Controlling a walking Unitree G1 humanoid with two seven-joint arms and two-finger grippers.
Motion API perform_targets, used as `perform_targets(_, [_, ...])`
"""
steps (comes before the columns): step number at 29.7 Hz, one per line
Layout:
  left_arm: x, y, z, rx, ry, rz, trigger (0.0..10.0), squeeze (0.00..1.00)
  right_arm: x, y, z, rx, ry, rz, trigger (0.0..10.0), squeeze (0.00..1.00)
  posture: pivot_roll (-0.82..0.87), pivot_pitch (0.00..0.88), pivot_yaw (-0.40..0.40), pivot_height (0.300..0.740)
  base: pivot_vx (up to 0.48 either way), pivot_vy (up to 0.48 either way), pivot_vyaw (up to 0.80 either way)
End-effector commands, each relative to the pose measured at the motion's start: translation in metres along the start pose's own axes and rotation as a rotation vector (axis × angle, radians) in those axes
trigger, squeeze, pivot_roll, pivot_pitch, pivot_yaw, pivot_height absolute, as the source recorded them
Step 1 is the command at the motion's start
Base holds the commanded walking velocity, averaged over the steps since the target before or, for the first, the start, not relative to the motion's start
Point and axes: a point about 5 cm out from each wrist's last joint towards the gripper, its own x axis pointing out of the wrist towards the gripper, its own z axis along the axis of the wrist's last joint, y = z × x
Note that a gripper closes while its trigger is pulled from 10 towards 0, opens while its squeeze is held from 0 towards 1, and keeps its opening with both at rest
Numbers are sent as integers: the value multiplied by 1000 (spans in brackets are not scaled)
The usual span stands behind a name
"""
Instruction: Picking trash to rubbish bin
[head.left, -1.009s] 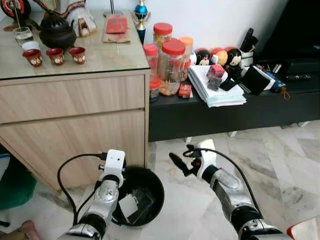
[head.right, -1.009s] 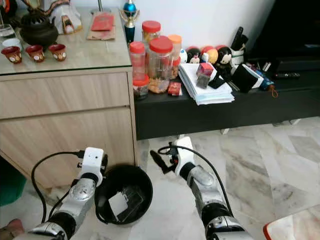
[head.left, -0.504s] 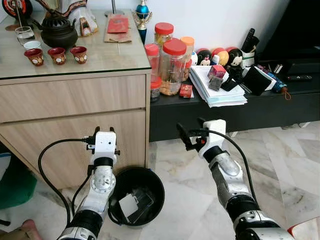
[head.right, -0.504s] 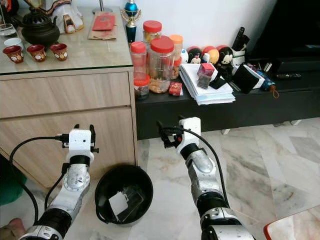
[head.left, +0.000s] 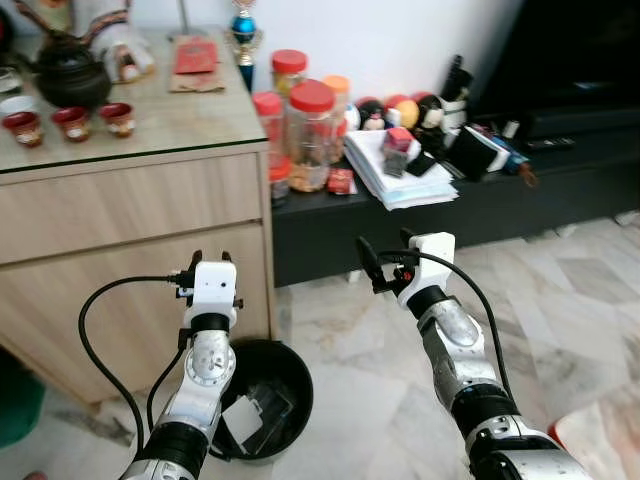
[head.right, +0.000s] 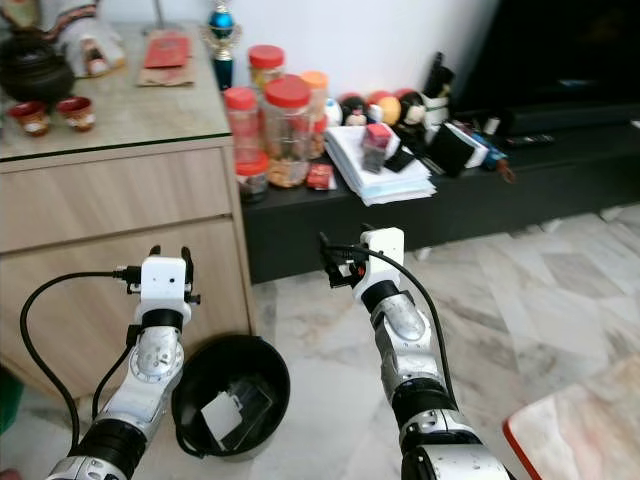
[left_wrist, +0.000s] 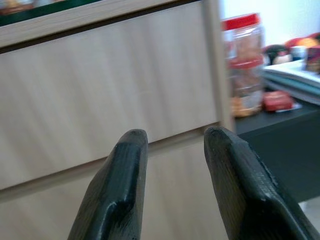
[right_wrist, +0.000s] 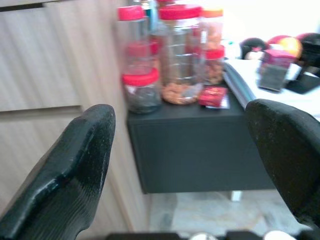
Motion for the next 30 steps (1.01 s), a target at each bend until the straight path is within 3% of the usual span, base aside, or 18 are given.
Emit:
perform_targets(1, [-1,-2,1,14,-5,-12,10000,0,0,-2,0,-1,1,-10,10000,0,17,0,-76,740,0,0,-788])
perform_targets(30, [5,-6,10,25,-21,-14,10000,0,-1,-5,0,-14,5,-30,10000,0,15,43,-81,740,0,-29,-788])
